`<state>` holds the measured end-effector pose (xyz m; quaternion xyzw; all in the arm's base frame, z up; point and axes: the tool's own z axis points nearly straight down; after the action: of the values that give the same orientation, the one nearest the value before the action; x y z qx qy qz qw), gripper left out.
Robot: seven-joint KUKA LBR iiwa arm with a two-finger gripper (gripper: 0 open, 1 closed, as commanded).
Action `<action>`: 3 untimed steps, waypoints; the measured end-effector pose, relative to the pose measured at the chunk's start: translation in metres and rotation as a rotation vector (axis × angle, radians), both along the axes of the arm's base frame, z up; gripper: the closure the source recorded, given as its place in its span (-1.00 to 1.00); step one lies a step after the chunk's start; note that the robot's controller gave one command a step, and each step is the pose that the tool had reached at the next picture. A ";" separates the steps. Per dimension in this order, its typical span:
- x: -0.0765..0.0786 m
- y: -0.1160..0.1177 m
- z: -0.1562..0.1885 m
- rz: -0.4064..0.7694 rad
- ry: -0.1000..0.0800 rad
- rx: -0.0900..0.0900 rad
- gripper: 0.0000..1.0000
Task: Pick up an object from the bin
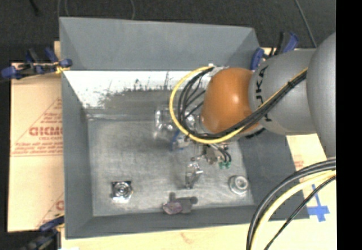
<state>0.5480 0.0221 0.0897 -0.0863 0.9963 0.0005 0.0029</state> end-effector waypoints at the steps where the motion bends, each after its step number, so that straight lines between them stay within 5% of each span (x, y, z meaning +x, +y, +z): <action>1: 0.040 -0.012 0.021 0.106 0.020 0.005 -1.00; 2: 0.097 -0.002 0.015 0.388 0.004 -0.004 -1.00; 3: 0.069 -0.075 0.043 0.605 0.008 -0.003 -1.00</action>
Offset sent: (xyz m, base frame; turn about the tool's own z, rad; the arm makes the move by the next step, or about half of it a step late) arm 0.0425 -0.0156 0.0213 -0.1005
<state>0.6166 -0.0529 0.1324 -0.3792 0.9253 0.0001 -0.0012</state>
